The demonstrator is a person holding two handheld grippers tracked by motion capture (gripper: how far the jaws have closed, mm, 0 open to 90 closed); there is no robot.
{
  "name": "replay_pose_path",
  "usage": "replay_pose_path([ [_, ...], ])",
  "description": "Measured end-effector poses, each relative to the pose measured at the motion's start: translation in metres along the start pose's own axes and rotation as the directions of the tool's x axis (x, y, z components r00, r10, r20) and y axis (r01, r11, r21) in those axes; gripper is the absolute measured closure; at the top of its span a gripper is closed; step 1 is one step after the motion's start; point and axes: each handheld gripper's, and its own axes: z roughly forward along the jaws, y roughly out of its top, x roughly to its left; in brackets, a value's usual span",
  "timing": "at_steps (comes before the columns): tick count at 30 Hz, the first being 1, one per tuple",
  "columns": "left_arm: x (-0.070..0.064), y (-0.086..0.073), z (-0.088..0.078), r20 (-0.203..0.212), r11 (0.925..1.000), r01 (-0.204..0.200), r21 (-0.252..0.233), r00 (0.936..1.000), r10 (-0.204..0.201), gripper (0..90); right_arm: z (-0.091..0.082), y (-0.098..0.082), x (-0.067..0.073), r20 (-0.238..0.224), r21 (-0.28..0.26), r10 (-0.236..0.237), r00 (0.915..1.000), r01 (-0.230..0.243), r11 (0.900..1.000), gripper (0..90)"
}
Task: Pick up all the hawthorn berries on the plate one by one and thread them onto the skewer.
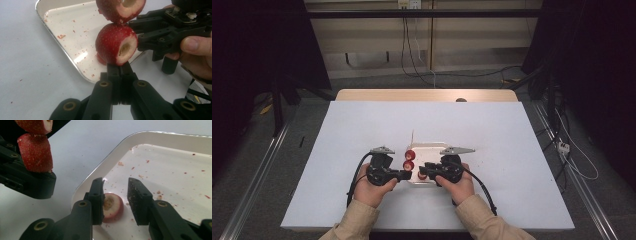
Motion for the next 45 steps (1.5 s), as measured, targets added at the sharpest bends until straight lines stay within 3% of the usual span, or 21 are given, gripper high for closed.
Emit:
replay_pose_path([
  [6,0.000,-0.001,0.001,-0.002,1.0000,0.001,0.000,1.0000,-0.001,89.6,0.000,0.001,-0.001,-0.009,0.029,0.009,0.9999,-0.009,1.000,73.4],
  [13,-0.001,0.000,0.000,-0.002,1.0000,-0.005,0.006,1.0000,0.005,89.6,-0.015,-0.006,-0.001,-0.031,0.040,0.011,0.9994,-0.010,0.999,82.6],
  [16,-0.002,0.000,0.000,-0.005,1.0000,-0.006,0.000,1.0000,0.006,89.6,-0.021,-0.009,0.000,-0.042,0.044,0.021,0.9989,-0.019,0.999,82.0],
  [19,-0.002,0.000,0.000,-0.010,1.0000,-0.004,-0.001,0.9999,0.004,89.5,-0.022,-0.007,0.000,-0.032,0.005,0.011,0.9994,-0.011,1.000,71.0],
  [24,-0.002,0.000,0.000,-0.010,1.0000,-0.002,0.008,1.0000,0.002,89.5,-0.010,-0.001,-0.004,-0.025,0.020,0.014,0.9996,-0.014,1.000,62.3],
  [29,-0.001,-0.001,0.001,0.005,0.9998,-0.004,0.018,1.0000,0.004,89.5,-0.002,-0.004,-0.003,-0.019,0.047,0.006,0.9998,-0.005,0.999,64.2],
  [33,-0.002,-0.001,0.002,0.004,0.9999,-0.006,0.013,1.0000,0.006,89.5,-0.005,-0.005,-0.002,-0.064,0.071,0.022,0.9977,-0.018,0.997,67.8],
  [37,-0.002,-0.001,0.001,0.003,0.9999,-0.008,0.013,1.0000,0.008,89.5,-0.010,-0.009,0.004,-0.083,0.090,0.000,0.9966,0.008,0.996,74.7],
  [45,-0.001,-0.001,0.002,0.006,0.9998,-0.005,0.018,1.0000,0.005,89.4,-0.021,-0.007,-0.002,-0.062,0.043,0.034,0.9975,-0.032,0.999,74.9],
])
